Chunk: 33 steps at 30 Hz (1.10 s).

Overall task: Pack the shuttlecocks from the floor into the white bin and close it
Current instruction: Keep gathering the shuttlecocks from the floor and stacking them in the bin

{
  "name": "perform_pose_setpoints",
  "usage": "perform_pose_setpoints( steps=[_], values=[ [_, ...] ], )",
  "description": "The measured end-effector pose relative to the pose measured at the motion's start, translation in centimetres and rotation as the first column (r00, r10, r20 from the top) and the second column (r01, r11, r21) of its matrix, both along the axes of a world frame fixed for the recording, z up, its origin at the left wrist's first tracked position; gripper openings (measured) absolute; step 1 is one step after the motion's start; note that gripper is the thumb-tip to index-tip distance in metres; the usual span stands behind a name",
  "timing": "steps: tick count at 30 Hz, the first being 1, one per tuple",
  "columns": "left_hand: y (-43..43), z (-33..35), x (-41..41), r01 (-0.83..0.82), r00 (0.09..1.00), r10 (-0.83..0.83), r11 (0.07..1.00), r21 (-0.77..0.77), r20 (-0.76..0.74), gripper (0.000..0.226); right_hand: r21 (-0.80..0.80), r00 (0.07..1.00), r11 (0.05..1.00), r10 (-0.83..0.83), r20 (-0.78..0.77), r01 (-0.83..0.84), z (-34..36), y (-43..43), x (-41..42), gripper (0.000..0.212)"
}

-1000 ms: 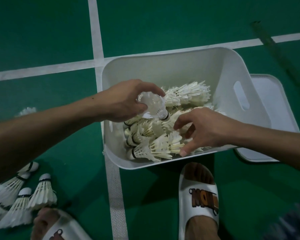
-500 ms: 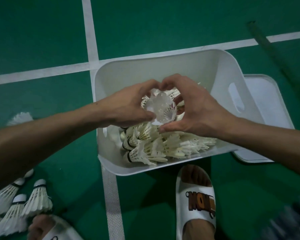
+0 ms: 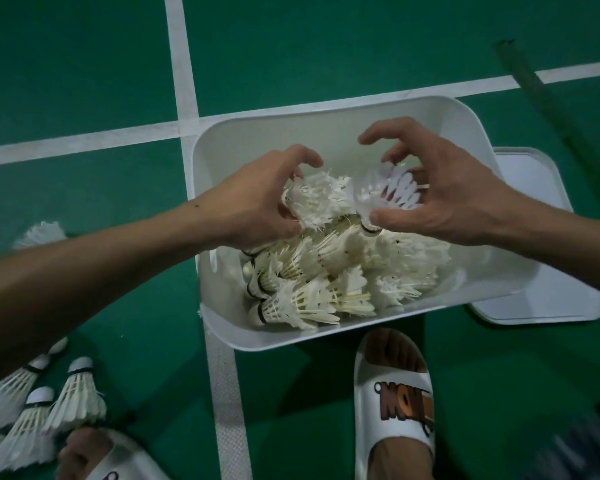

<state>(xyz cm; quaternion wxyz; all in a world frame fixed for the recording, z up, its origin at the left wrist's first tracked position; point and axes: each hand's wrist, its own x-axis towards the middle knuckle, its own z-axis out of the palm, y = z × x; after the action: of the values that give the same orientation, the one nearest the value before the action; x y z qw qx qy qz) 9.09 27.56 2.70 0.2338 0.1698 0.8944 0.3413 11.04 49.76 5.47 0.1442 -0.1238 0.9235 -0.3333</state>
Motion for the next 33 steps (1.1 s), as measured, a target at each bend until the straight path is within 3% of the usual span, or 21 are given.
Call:
perform_pose_setpoints(
  steps=[6,13,19,23,28,33],
  values=[
    [-0.3,-0.3,0.1,0.002,0.999,-0.004,0.999,-0.032,-0.052,0.061,0.170,0.972,0.976,0.100,0.213,-0.138,-0.2,2.7,0.2,0.044],
    [-0.6,-0.5,0.2,0.035,0.997,-0.039,0.997,-0.062,-0.063,0.058,0.376,0.939,0.879,0.190,0.286,-0.293,-1.6,2.5,1.6,0.046],
    [-0.3,-0.5,0.2,0.064,0.996,-0.068,0.994,-0.085,-0.056,0.059,0.350,0.906,0.876,0.194,0.376,-0.332,-2.9,1.1,2.8,0.047],
    [-0.1,-0.5,0.2,0.092,0.992,-0.100,0.991,-0.097,-0.082,0.061,0.261,0.892,0.926,0.141,0.430,-0.273,-4.1,-0.1,2.7,0.057],
    [-0.1,-0.3,0.5,0.163,0.977,-0.173,0.983,-0.089,-0.121,0.063,0.355,0.874,0.862,0.182,0.452,-0.363,-4.8,-0.3,2.7,0.064],
    [0.7,-0.2,0.6,0.224,0.970,-0.226,0.974,-0.041,-0.085,0.060,0.334,0.866,0.873,0.171,0.470,-0.354,-3.1,0.5,2.0,0.068]
  ],
)
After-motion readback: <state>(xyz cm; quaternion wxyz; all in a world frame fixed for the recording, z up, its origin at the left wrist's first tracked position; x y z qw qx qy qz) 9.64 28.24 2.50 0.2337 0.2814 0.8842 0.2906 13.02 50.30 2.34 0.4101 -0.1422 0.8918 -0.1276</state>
